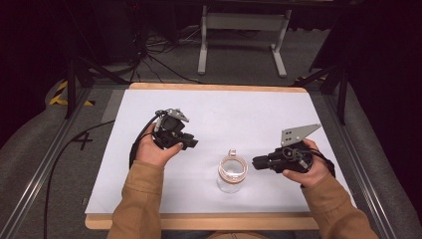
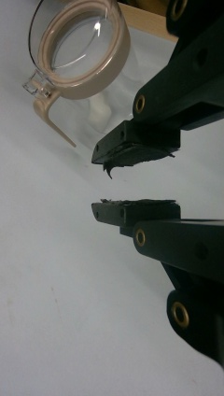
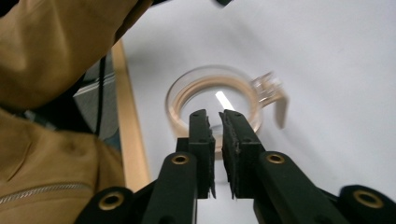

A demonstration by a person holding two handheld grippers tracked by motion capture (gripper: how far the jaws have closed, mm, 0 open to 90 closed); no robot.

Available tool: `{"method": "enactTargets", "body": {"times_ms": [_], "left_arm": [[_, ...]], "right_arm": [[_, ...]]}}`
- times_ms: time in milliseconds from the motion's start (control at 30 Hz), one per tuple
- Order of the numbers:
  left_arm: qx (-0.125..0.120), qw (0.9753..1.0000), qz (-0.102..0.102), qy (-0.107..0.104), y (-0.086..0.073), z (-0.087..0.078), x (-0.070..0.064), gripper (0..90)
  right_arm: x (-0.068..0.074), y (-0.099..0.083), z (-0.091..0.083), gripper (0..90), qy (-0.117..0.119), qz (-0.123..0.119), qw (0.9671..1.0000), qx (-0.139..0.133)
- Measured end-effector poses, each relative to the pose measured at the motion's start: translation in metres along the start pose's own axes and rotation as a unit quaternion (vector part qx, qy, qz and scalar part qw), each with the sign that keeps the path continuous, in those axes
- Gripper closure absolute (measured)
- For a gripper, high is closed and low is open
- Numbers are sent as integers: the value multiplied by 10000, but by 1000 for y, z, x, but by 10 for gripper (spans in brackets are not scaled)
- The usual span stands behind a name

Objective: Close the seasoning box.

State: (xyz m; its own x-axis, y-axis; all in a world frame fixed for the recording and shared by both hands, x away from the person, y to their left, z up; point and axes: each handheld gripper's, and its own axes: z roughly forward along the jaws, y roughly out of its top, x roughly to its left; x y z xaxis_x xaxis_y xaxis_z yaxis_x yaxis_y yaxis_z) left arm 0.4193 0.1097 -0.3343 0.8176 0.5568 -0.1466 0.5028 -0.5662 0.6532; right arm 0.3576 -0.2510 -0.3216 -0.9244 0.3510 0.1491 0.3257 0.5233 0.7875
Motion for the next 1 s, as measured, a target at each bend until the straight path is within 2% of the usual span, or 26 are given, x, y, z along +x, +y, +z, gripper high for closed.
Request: {"method": "enactTargets", "body": {"times_ms": [100,167,300,433,500,667,700,867,1000], "left_arm": [[-27,10000,-86,43,-5,-2,3,701],[-32,9999,-132,70,-7,-3,4,701],[-18,9998,-171,81,-11,-4,6,698],[-122,9997,-189,127,-15,-2,11,681],[-151,9996,-174,180,-18,2,16,675],[-89,9994,-298,182,-25,11,29,669],[-89,9994,-298,182,-25,11,29,668],[-64,9991,-399,158,-30,19,36,663],[-8,9989,-451,153,-33,24,41,657]], "right_arm": [[-9,2,-13,749,-326,5,9989,-335],[-16,0,-19,724,-542,22,9975,-452],[-35,-6,-29,662,-1035,142,9929,-565],[-57,-18,-37,581,-1355,298,9888,-550],[-67,-26,-40,573,-1510,422,9862,-541],[-88,-45,-37,548,-1849,582,9807,-271],[-88,-45,-37,548,-1849,582,9807,-271],[-110,-67,-26,544,-1977,859,9765,46],[-121,-82,-17,545,-2050,917,9738,359]]}}
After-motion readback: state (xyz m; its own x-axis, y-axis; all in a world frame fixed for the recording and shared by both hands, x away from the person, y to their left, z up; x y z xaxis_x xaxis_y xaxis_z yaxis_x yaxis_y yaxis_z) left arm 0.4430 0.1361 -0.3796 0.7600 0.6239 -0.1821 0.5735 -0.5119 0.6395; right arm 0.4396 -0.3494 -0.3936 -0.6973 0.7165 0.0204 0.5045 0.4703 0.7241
